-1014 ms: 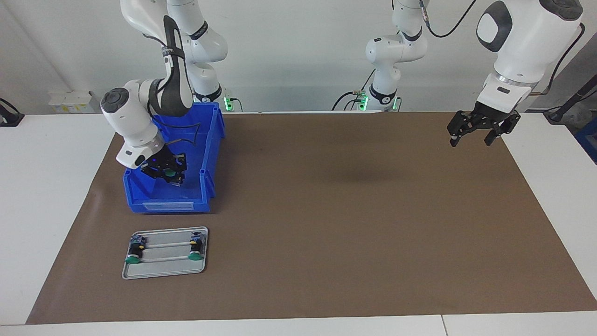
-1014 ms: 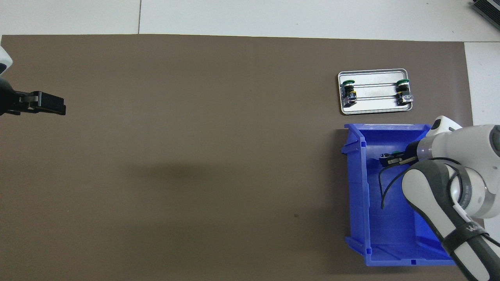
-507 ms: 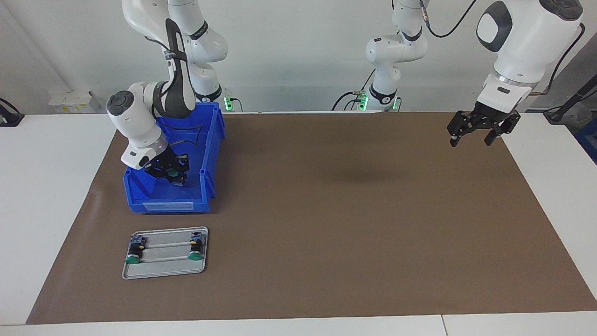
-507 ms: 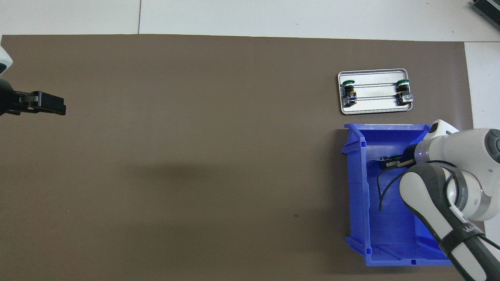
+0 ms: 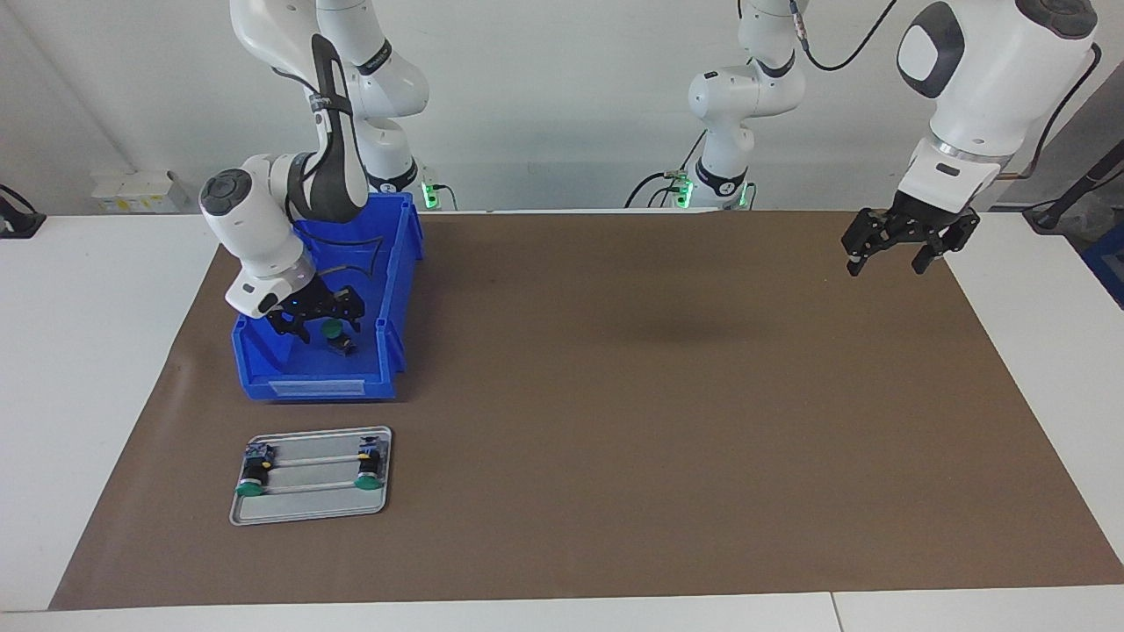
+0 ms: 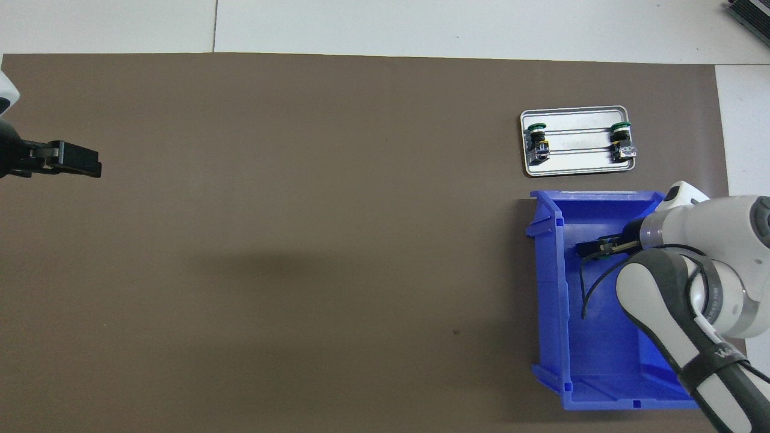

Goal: Place and press button with both arms
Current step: 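Lower the button into the blue bin and open the right gripper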

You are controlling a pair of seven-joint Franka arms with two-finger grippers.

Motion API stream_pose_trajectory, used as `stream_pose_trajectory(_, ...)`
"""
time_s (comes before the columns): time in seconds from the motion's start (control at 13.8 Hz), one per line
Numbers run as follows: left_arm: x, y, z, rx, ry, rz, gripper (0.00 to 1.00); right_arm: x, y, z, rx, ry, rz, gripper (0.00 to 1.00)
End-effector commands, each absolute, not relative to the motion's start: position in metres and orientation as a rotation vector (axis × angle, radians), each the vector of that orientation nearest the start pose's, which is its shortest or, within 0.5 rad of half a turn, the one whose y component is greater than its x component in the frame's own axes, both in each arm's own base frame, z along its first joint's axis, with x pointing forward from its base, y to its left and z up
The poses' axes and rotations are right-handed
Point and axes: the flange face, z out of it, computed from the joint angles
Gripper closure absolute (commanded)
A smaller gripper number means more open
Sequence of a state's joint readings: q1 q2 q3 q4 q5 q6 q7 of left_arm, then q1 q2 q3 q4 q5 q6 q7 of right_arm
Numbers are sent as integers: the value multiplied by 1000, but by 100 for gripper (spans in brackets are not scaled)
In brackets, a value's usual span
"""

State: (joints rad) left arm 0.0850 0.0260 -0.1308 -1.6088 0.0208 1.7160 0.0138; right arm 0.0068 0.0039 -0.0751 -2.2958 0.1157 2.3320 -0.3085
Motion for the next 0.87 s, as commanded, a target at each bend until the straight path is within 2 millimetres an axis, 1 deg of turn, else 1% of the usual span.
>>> stream_pose_trajectory(0.0, 566, -20, 608, -3105, 105, -120, 0, 533, -26, 400, -3036, -143, -163, 0)
stream_pose_trajectory(0.22, 566, -20, 608, -3105, 105, -120, 0, 554, -28, 455, -3054, -7, -187, 0)
stream_pose_trajectory(0.36, 567, -20, 608, -3105, 105, -122, 0, 562, -29, 501, -3099, 71, -171, 0)
stream_pose_trajectory(0.51, 567, -21, 608, -3104, 110, -122, 0, 565, -24, 545, -3100, 159, -143, 0)
stream_pose_trajectory(0.58, 567, -20, 608, -3105, 105, -122, 0, 565, -23, 566, -3099, 175, -131, 0)
stream_pose_trajectory(0.72, 567, -20, 608, -3105, 105, -122, 0, 562, -31, 601, -3108, 202, -100, 0)
stream_pose_trajectory(0.8, 566, -20, 608, -3105, 105, -120, 0, 558, -37, 614, -3107, 217, -86, 0)
